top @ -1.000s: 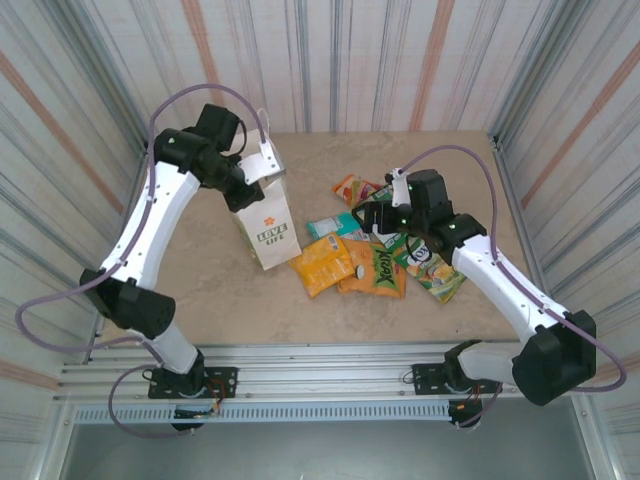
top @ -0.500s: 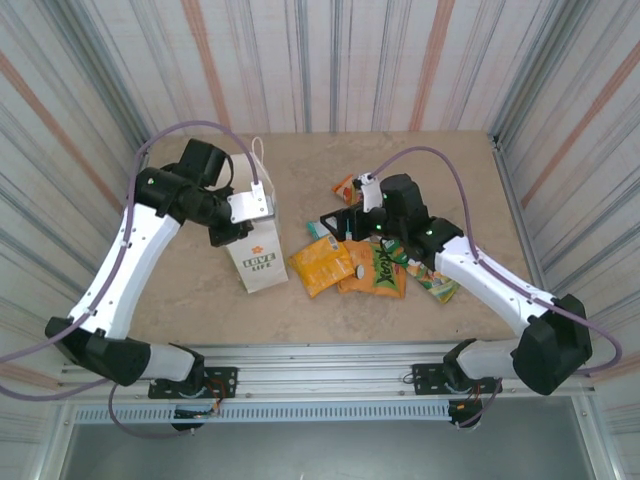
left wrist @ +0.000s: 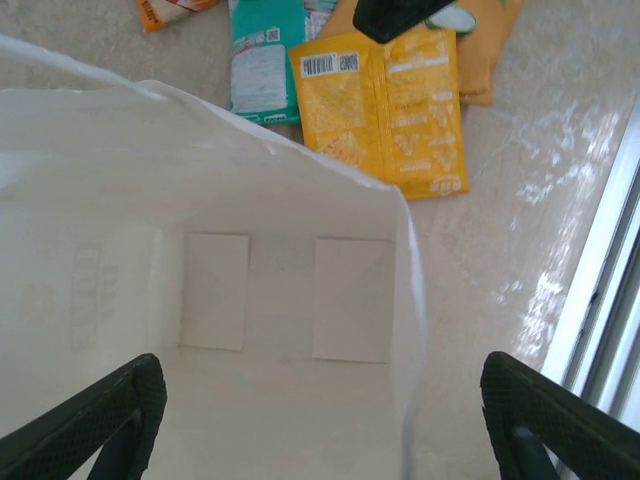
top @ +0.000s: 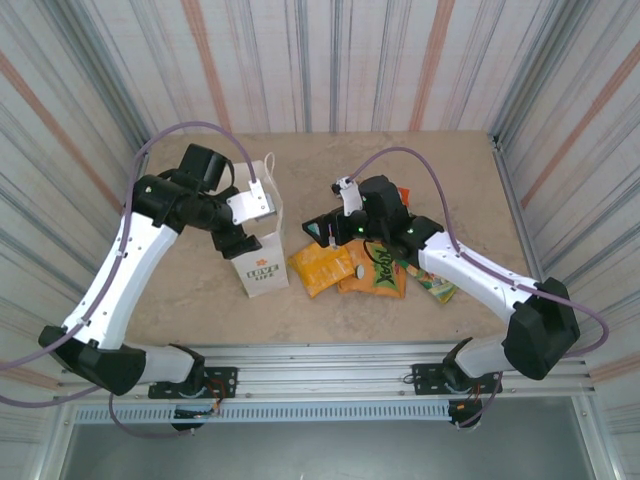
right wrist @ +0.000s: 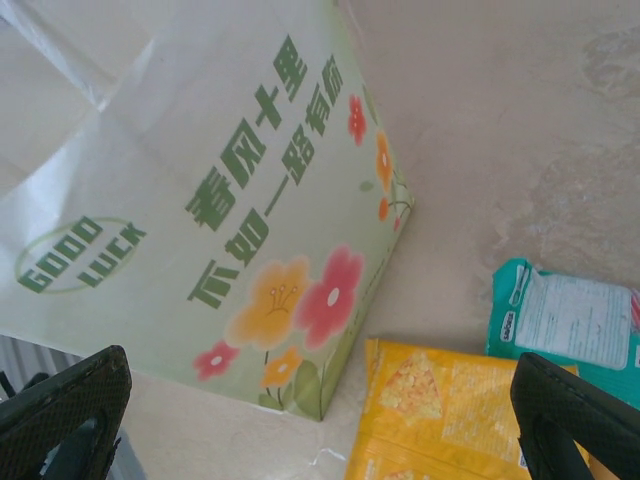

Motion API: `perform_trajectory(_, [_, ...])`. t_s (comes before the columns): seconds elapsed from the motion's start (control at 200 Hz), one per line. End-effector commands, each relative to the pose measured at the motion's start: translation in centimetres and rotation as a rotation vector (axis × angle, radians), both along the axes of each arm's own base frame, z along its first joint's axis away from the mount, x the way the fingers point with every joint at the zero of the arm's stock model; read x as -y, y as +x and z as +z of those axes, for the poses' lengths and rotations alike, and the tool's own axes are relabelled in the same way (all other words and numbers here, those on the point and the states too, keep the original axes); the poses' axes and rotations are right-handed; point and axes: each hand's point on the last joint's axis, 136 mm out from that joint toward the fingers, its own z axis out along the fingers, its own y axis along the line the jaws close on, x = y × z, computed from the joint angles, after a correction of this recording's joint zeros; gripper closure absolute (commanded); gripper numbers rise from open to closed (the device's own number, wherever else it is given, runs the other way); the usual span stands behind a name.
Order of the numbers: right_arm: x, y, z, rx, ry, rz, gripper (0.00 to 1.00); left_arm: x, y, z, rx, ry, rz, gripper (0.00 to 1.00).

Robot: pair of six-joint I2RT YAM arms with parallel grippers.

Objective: Place the snacks into the paper bag

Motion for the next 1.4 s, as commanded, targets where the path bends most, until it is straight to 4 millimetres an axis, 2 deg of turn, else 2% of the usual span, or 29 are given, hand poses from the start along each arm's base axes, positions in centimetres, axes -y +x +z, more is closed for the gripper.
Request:
perform_trajectory(0.0, [-0.2, 0.5, 1.6, 0.053, 0.005, -0.006, 0.01, 0.1, -0.4, 2.2, -0.025, -0.116, 0.18, 0.15])
perform_trajectory(0.19, [-0.2, 0.6, 1.5, 0.048, 0.002, -0.006, 0.01, 0.1, 0.3, 3.4, -0.1, -0.228, 0.423, 0.17])
perform_trajectory(0.296, [-0.1, 0.7, 1.3, 0.043, -0.009, -0.012, 0.01, 0.5, 0.2, 5.5, -0.132, -0.282, 0.524, 0.18])
perform_trajectory(0.411, [-0.1, 0.8, 1.1, 0.042, -0.018, -0.015, 0.01, 1.0, -0.3, 8.1, -0.081, -0.316, 0.566, 0.18])
perform_trajectory(0.551, [0.0, 1.0, 0.7, 0.037, -0.034, -0.024, 0.01, -0.9, -0.8, 11.0, -0.053, -0.392, 0.719, 0.22])
perform_trajectory(0.651, [-0.1, 1.1, 0.5, 0.029, -0.042, -0.025, 0.01, -2.4, -2.2, 11.8, -0.078, -0.413, 0.809, 0.25])
perform_trajectory(0.832, [0.0, 1.5, 0.5, 0.022, -0.058, -0.038, 0.01, -5.6, -5.1, 9.7, -0.174, -0.313, 0.997, 0.3])
perform_trajectory(0.967, [0.0, 1.6, 0.3, 0.015, -0.06, -0.043, 0.01, -7.7, -5.4, 7.1, -0.162, -0.22, 1.111, 0.27])
perform_trajectory(1.077, [0.1, 1.5, 0.0, 0.004, -0.069, -0.042, 0.01, -8.6, -4.4, 5.6, -0.179, -0.227, 1.194, 0.31])
perform_trajectory(1.167, [0.3, 1.4, -0.1, 0.0, -0.072, -0.045, 0.01, -8.8, -2.8, 4.7, -0.183, -0.265, 1.233, 0.29])
perform_trajectory(1.398, [0.7, 1.3, 0.0, 0.007, -0.078, -0.065, 0.01, -8.3, 1.4, 2.0, -0.201, -0.325, 1.257, 0.27])
